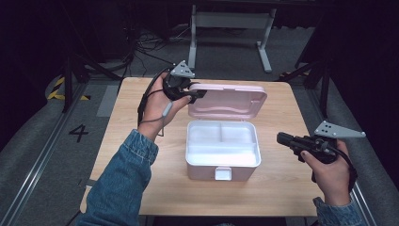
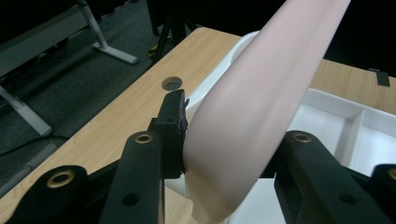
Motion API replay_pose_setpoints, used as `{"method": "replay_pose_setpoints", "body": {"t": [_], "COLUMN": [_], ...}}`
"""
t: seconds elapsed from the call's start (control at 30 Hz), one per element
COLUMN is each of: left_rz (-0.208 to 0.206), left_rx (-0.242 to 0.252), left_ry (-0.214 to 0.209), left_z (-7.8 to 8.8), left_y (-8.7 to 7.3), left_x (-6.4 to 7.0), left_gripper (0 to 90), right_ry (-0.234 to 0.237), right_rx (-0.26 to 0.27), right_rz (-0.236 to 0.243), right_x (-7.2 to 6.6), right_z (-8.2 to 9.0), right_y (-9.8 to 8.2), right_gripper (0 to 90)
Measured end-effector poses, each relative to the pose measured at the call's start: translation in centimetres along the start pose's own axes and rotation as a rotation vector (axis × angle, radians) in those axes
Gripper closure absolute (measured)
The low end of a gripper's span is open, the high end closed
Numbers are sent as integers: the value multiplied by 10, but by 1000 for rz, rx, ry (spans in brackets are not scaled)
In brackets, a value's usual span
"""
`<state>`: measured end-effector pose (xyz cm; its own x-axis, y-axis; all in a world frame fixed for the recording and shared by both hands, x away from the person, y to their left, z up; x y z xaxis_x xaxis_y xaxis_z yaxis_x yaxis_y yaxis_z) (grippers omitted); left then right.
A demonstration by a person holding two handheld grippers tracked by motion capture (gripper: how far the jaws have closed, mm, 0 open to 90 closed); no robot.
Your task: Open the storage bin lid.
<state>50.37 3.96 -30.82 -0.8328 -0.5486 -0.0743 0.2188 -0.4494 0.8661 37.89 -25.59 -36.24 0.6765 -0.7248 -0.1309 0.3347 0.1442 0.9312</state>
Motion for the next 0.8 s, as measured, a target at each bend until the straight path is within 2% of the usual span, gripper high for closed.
{"method": "replay_pose_setpoints", "body": {"t": [0.3, 0.6, 0.73, 0.8], "left_rz": [30, 66, 72, 62], "left_rx": [2, 31, 19, 4], "left_ry": [23, 36, 57, 70], "left_z": [-15, -32, -41, -45], "left_y": [1, 0, -3, -4], "left_x": [-14, -29, -35, -37], "left_gripper": [602, 564, 520, 491], "right_ry": [6, 10, 10, 7], "right_rx": [4, -1, 0, -5], "right_rz": [1, -7, -9, -14], "right_x": [1, 3, 4, 5], "right_z": [-2, -2, -2, -2], "right_y": [1, 0, 0, -1], "right_gripper": [835, 828, 822, 819]}}
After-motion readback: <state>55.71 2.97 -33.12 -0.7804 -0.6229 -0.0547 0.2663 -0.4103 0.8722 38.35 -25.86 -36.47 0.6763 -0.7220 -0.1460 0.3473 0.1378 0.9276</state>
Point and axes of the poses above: each handheld gripper's, and its own axes: z roughly backward along the jaws, y roughly out of its top, x roughly to its right, the point moved 8 cm from there along -z, roughly forward along the jaws, and after that the axes turned 4 degrees about x, right-handed, at the moved point
